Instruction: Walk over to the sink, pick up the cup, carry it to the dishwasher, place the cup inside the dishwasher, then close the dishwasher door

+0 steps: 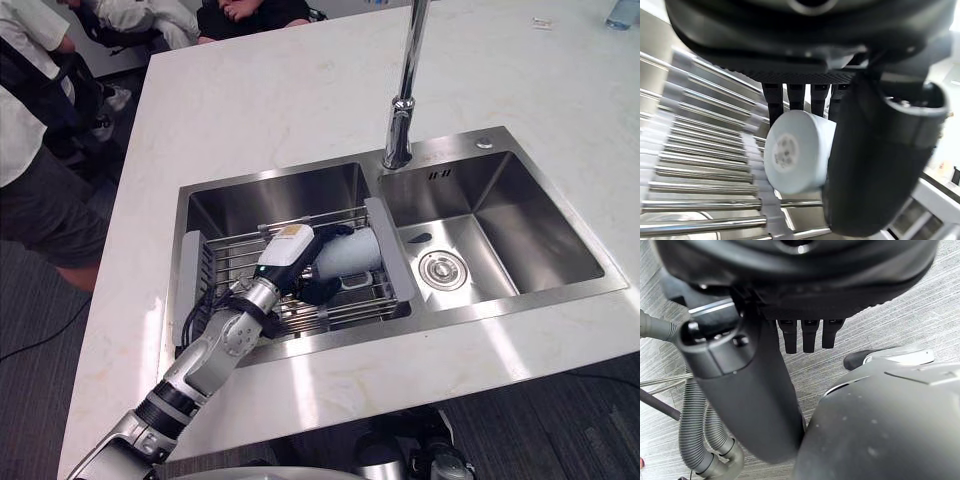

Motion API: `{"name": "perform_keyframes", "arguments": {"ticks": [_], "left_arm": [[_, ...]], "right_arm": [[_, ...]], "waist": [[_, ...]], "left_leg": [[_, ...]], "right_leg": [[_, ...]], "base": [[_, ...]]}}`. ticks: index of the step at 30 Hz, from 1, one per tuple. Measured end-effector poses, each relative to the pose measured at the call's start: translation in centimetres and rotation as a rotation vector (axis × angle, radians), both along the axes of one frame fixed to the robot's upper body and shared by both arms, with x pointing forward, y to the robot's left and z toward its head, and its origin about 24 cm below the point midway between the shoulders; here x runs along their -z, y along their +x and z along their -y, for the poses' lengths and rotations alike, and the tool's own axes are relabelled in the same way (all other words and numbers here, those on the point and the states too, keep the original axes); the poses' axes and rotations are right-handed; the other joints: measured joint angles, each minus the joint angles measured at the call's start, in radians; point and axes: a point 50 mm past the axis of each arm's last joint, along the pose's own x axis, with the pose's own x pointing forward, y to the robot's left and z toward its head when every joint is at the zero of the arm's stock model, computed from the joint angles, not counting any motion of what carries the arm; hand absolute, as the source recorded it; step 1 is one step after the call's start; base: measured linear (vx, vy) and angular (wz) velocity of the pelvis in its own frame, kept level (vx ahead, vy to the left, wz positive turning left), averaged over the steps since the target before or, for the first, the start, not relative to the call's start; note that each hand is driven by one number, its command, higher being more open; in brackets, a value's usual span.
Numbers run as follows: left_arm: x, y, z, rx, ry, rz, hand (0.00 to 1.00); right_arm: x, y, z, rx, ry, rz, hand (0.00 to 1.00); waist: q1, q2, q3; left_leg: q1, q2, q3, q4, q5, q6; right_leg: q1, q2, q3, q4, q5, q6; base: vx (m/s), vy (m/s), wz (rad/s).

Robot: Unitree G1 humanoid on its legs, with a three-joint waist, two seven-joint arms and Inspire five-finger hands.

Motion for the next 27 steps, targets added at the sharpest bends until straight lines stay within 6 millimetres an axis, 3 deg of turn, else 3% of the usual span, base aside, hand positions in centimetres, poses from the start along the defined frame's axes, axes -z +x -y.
{"name": "perform_keyframes", "arguments": {"ticks": [10,16,23,27], "left_arm": [[0.0,0.1,-0.7,-0.027,-0.101,-0.046,0.30],[-0.3,-1.7,-1.7,-0.071,-0.402,-0.125,0.30],[-4.1,-2.8,-3.0,-0.077,-0.730,-0.016,0.30],[-4.5,-3.9,-3.7,-0.064,-0.885,-0.024,0.30]], "right_arm": [[0.0,-0.1,0.1,0.003,-0.001,-0.001,0.90],[0.1,-0.8,0.4,0.060,0.017,-0.011,0.90],[0.3,-1.8,1.0,0.113,0.016,-0.029,0.90],[0.3,-2.0,1.1,0.118,0.016,-0.033,0.90]], "waist": [[-0.004,0.005,0.002],[0.011,0.005,0.002],[0.046,0.004,0.001],[0.062,-0.003,-0.005]], "left_leg": [[0.001,0.000,-0.002,0.000,0.000,0.000],[0.003,0.000,-0.005,0.000,0.000,0.001],[0.010,-0.002,-0.008,0.000,-0.005,0.009],[0.009,-0.001,-0.012,0.000,-0.005,0.009]], "right_leg": [[0.016,0.002,-0.001,-0.025,0.017,0.005],[0.024,0.004,-0.002,-0.027,0.019,0.006],[0.033,0.000,0.000,-0.025,0.018,0.007],[0.035,0.002,0.000,-0.026,0.017,0.008]], "base": [[0.00,0.000,0.00],[0.00,0.000,0.00],[0.00,0.002,0.00],[0.01,0.002,0.02]]}}
